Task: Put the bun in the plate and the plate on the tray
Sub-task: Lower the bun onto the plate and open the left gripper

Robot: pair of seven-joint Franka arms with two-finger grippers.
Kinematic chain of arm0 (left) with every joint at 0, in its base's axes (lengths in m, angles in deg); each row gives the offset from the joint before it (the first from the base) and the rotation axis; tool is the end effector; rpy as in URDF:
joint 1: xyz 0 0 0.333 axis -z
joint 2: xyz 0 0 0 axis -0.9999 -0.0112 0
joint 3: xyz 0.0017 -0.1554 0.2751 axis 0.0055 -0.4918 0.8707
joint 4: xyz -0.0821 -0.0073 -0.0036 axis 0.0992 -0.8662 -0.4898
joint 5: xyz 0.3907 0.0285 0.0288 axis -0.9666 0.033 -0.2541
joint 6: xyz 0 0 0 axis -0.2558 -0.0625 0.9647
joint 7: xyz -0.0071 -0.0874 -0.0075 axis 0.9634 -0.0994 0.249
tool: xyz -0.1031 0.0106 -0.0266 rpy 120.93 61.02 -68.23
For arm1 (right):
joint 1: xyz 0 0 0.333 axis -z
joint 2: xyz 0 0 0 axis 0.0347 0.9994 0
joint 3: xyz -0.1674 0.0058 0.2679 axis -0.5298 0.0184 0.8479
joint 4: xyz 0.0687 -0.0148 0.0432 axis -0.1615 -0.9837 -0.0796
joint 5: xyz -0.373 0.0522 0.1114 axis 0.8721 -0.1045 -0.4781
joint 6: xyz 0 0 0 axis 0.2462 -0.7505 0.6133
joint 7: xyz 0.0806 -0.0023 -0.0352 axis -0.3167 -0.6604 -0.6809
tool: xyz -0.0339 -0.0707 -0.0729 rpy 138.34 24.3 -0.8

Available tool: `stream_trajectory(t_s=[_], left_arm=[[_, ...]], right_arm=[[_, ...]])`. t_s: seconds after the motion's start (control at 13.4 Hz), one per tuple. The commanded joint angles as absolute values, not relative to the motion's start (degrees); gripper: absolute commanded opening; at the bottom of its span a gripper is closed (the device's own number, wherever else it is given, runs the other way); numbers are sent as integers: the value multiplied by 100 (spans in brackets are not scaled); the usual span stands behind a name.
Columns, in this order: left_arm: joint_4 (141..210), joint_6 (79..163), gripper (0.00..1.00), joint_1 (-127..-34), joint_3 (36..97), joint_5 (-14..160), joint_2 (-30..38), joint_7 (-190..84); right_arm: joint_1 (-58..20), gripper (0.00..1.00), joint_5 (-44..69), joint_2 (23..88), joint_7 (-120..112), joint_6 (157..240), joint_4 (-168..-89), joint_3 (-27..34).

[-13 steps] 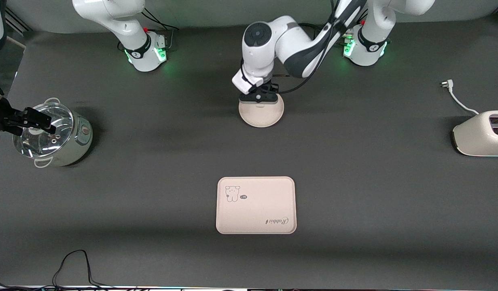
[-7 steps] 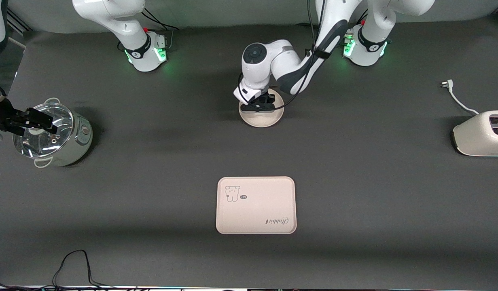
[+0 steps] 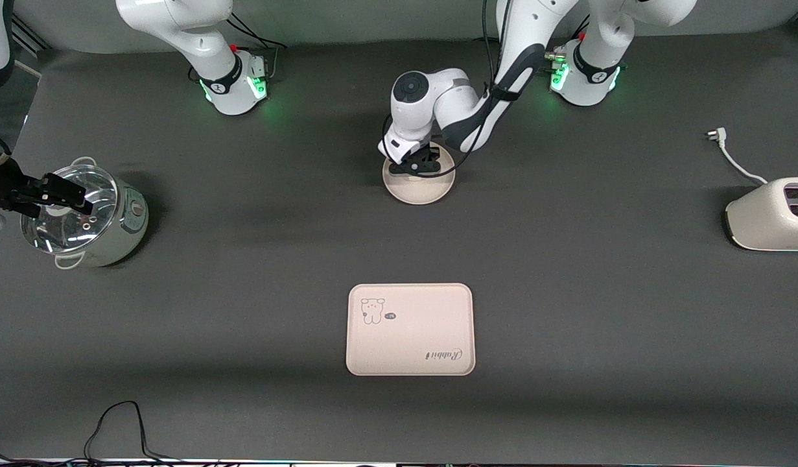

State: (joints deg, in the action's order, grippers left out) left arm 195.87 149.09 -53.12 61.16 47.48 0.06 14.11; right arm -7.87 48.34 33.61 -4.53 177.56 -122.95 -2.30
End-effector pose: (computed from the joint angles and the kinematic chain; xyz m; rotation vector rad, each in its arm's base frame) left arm 0.2873 -0.5043 0.1911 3.1323 0.0789 -0.0647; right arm 0.5658 -0.0467 0.5881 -3.1261 -0.0123 0.0126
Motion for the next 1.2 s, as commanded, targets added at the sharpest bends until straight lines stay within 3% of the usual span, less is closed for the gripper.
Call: stream_trajectory(t_s=[0.0, 0.07, 0.15, 0.82, 1.12], left_arm=[[19592, 14998, 55, -5244, 6175, 4450, -51, 1712], [19592, 15007, 85, -5244, 6175, 4371, -51, 1712], [19592, 14998, 100, -5253, 6175, 4205, -51, 1712], [19592, 14893, 100, -5341, 6166, 4142, 54, 1739], [19504, 14455, 100, -5596, 6131, 4255, 607, 1371]], right_arm=[[-788, 100, 4817, 3263, -431, 17760, -12375, -227], [-788, 100, 4817, 3263, -431, 17760, -12375, -227], [-788, 100, 4817, 3263, -431, 17769, -12375, -227], [-797, 100, 4808, 3272, -422, 17778, -12375, -218], [-797, 100, 4808, 3263, -422, 17769, -12375, -218]])
